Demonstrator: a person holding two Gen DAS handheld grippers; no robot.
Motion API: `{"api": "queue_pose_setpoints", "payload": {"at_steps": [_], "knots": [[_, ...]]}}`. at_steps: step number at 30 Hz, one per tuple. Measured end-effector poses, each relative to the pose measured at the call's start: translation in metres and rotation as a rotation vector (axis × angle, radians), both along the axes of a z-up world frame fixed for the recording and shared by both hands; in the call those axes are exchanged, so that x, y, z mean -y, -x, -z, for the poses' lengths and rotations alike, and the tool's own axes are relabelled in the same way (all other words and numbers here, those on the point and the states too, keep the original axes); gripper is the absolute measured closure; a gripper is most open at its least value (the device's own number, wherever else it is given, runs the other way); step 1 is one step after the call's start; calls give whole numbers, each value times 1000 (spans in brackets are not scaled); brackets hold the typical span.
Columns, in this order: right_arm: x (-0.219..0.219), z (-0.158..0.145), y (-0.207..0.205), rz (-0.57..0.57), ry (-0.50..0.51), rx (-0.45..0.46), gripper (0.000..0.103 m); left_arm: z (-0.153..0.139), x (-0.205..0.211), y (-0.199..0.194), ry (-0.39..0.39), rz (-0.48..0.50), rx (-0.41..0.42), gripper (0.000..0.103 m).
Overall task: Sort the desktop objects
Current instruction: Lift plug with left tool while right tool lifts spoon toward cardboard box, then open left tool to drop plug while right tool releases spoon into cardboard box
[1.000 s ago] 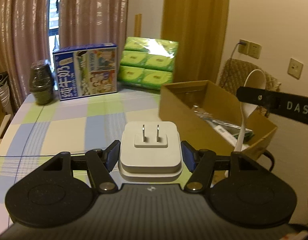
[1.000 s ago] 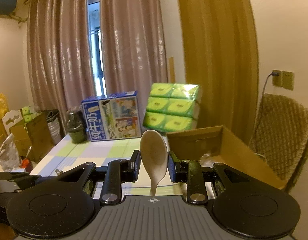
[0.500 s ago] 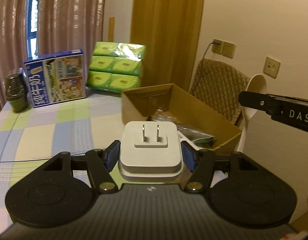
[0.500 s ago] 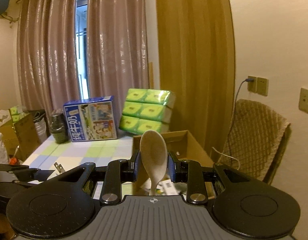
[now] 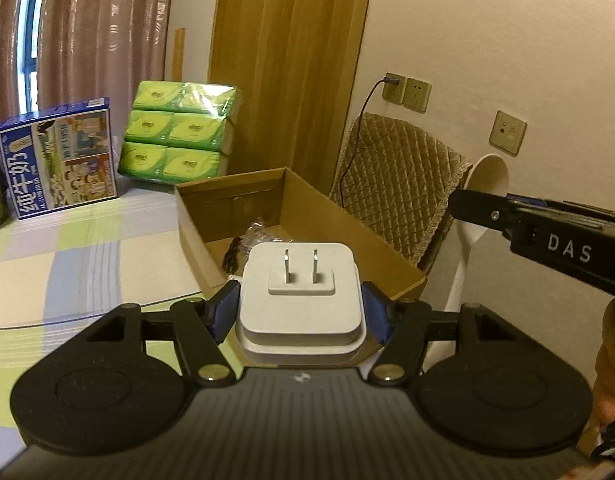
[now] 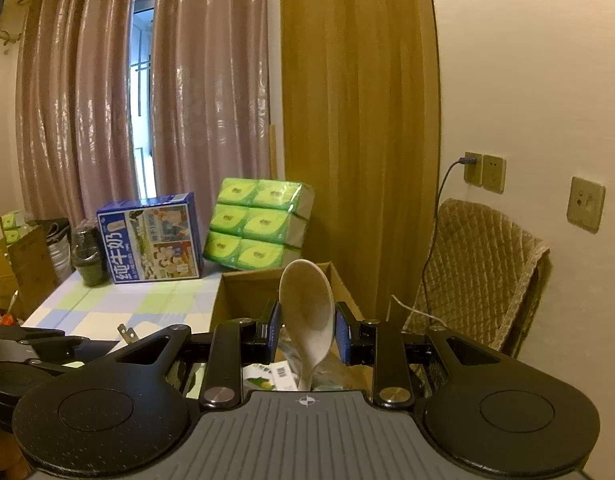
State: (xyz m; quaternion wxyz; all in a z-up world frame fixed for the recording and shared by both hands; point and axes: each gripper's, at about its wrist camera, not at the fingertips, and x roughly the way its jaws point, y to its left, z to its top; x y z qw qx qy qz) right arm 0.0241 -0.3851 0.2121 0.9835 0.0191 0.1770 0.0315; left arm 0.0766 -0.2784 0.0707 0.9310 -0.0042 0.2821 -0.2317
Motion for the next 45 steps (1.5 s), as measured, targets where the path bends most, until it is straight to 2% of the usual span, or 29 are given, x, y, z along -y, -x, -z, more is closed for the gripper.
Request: {"api": "queue_pose_setpoints", "payload": {"at_steps": [9, 17, 45], "knots": [[16, -12, -38, 3, -11, 10, 78, -6, 13, -31, 17, 3, -5, 43], [22, -12, -75, -5, -7, 10, 78, 2, 24, -56, 14, -4, -35, 43], [22, 22, -158, -54, 9, -67, 78, 39, 34, -131, 50, -20, -132, 43]]}}
